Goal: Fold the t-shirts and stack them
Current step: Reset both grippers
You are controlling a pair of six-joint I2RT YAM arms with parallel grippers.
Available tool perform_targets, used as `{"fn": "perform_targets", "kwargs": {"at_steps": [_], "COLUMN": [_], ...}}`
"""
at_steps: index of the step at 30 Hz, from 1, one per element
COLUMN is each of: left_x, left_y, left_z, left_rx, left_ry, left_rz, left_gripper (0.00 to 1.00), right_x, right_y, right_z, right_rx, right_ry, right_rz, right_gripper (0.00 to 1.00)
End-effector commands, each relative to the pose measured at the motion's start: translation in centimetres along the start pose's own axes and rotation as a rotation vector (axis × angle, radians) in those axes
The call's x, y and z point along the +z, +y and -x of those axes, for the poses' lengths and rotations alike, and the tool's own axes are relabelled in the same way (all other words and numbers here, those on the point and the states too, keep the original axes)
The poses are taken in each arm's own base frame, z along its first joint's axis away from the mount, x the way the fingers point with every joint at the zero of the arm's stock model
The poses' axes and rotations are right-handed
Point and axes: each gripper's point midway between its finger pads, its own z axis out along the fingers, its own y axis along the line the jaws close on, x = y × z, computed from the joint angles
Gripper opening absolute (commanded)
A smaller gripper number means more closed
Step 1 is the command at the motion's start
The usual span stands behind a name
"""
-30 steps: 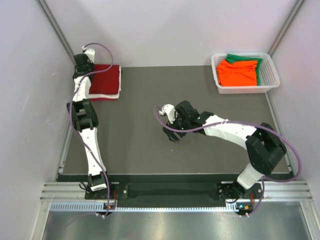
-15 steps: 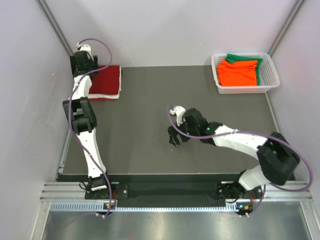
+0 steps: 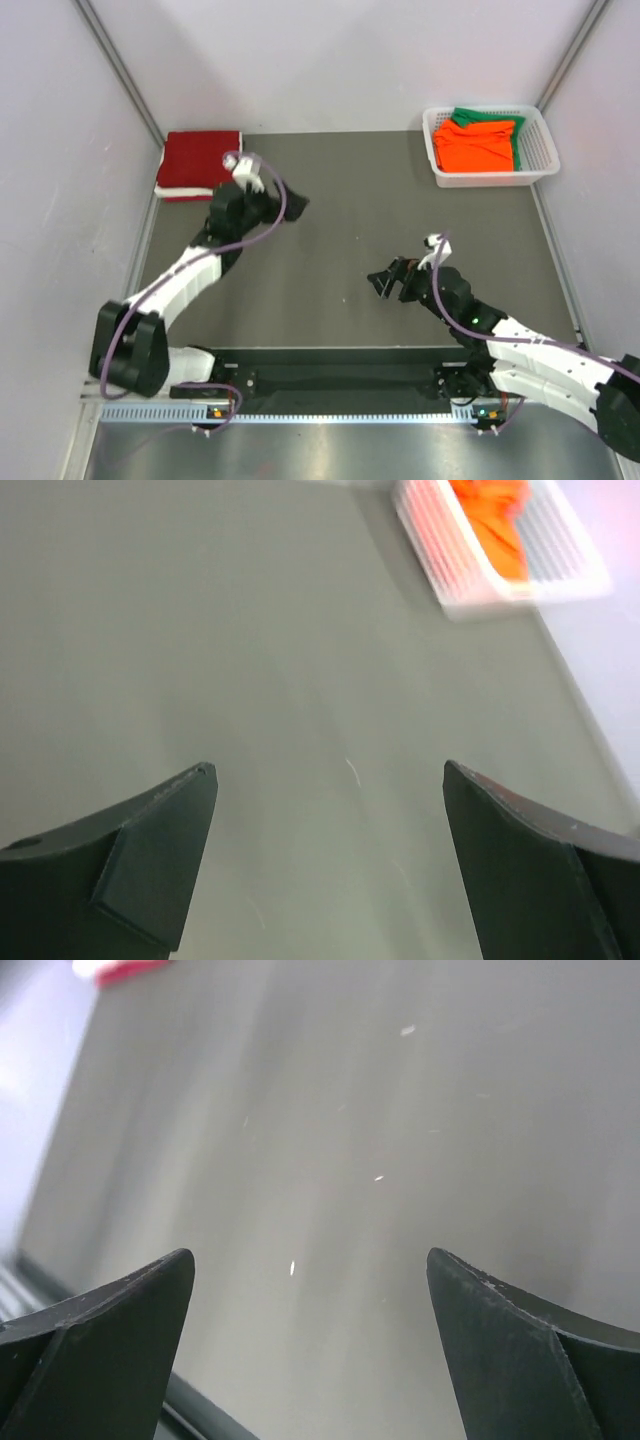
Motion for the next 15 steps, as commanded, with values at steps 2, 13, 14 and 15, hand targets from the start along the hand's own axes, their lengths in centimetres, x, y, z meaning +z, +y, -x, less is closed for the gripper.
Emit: {"fn": "perform_targets", "kwargs": {"at_steps": [2,13,14,15], "left_x": [-6.1,-16.3,-16.7,-16.8], "left_y": [-4.1,-4.2,-3.9,-3.8], "left_z": [-4.5,-14.0,-15.0,-15.4], "left_rx": [-0.341,-0.637,-0.664,-0.710], "left_ry": [-0.024,-0.058,-0.072,-0.051], "left_rz": [-0.199,-0.365,-0.392,-0.382], "left_gripper": [0.99,0.99,0.99,0.98], "right_x": [-0.9,-1.4,-1.0,-1.0], "right_y": [-3.2,-8.5,-7.4,-7.3], "right_z": [1.6,-5.3,-4.6,-4.7], "right_rx": [0.219,0.421,0.450,0.454], "right_ry": [-0.147,-0.072,-0.100,-0.102], "right_rz": [-0.172,-0.306,-0.241,-0.226], "right_gripper": [1.00,1.00,1.00,1.00]}}
